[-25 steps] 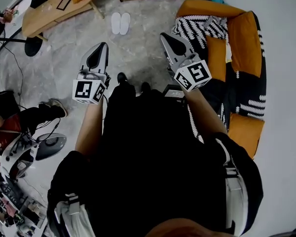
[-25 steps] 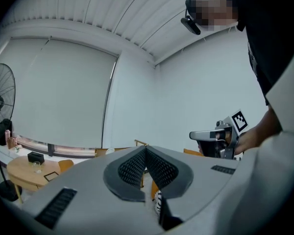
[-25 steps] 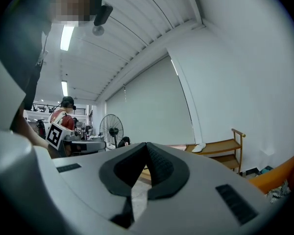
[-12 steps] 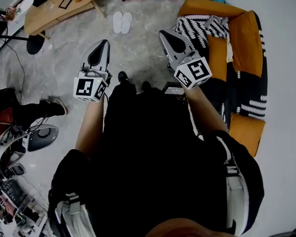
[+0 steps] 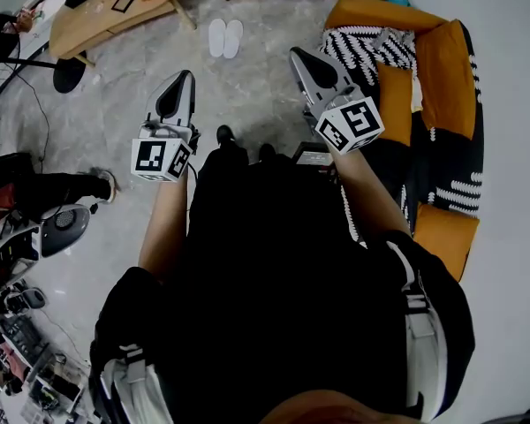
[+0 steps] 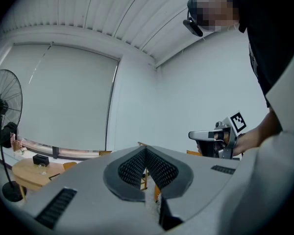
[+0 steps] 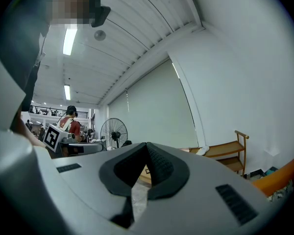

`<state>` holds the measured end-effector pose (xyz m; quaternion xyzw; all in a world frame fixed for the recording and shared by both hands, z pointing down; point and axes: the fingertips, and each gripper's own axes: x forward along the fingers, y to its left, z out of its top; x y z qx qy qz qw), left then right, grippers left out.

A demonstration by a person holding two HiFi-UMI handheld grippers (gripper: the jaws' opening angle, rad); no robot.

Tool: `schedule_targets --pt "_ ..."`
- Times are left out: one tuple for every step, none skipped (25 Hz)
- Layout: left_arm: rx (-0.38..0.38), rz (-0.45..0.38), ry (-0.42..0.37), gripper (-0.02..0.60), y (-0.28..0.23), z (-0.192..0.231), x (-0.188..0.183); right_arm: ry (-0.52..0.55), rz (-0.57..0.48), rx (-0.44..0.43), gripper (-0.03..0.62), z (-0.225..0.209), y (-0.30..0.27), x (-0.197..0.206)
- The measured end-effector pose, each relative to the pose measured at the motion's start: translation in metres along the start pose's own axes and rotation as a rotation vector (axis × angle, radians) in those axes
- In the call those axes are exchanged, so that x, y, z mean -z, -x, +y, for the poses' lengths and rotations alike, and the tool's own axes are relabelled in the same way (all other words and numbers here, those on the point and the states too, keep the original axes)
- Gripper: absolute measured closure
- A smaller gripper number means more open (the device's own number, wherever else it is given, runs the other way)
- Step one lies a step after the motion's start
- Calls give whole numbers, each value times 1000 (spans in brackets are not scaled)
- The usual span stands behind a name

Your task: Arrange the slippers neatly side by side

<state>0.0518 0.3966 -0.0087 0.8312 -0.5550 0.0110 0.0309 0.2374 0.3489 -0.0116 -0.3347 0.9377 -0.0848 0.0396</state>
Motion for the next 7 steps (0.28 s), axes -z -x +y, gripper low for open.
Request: schedule_targets --pt "-1 -2 0 566 1 -1 0 0 0 -1 563 1 1 1" --pt "0 -4 -2 566 2 -2 0 -1 -1 -1 563 1 2 2" --pt "2 -5 -4 566 3 -5 0 -4 -2 -2 563 1 3 3" --pt "4 -5 -5 566 3 -6 0 -5 -2 -2 563 1 3 3" --pt "6 -5 -6 566 3 -8 1 -6 -2 -3 563 1 4 4" --pt "7 -5 -7 566 3 -9 1 -6 -2 -4 563 1 5 4" --pt "9 -5 -7 566 3 -11 1 -5 -2 -4 563 1 5 4"
